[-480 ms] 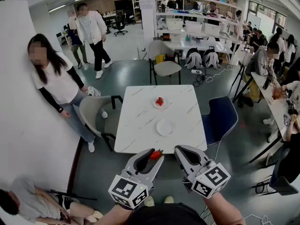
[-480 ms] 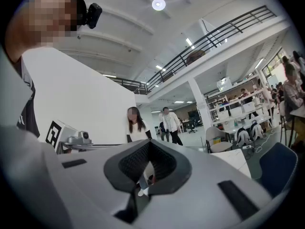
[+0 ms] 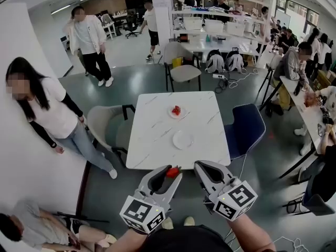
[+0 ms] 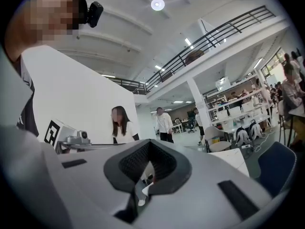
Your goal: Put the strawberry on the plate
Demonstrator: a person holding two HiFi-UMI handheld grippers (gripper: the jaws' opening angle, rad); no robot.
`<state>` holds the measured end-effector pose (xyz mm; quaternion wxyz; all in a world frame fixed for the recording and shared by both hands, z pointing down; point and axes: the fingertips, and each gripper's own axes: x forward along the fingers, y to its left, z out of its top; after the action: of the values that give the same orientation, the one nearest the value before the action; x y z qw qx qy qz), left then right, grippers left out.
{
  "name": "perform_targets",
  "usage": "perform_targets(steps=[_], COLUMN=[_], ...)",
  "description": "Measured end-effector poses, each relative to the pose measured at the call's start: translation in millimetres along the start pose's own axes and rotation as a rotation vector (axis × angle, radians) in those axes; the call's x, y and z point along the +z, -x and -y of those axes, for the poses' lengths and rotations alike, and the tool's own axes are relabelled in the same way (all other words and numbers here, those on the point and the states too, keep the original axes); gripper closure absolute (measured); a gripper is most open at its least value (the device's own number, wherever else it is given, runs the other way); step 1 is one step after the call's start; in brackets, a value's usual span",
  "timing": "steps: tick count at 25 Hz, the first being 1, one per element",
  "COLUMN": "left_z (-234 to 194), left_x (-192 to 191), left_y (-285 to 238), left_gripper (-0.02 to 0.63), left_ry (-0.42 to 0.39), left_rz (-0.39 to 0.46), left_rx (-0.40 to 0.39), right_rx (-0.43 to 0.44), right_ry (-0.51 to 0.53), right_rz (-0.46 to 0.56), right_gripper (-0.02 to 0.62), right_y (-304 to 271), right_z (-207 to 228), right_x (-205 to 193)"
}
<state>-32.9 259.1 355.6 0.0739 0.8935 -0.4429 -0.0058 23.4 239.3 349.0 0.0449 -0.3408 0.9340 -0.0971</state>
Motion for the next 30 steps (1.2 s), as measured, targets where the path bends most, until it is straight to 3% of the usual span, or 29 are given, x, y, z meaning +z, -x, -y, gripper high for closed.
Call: perform_targets(steps=[6, 21, 30], left_z=[-3.5, -6.1, -69.1], left_x=[-5.8, -40.0, -84.6], left_y=[-9.0, -69.3, -129.7], left_gripper=[0.468, 0.468, 0.468], left_ry=[-0.015, -0.089, -0.085], left_rz=[0.0, -0.097, -0.182], left_rx=[0.007, 0.026, 0.036], right_rx=[-0.011, -0.038, -0.058], right_ry=[-0.012, -0.032, -0.043], right_rz=[0.049, 0.072, 0.042], right_gripper=[0.594, 0.594, 0.594], right_y=[9.7, 25.7, -30.7], right_z=[12.1, 62.4, 119.1], right_x=[4.3, 2.1, -15.7])
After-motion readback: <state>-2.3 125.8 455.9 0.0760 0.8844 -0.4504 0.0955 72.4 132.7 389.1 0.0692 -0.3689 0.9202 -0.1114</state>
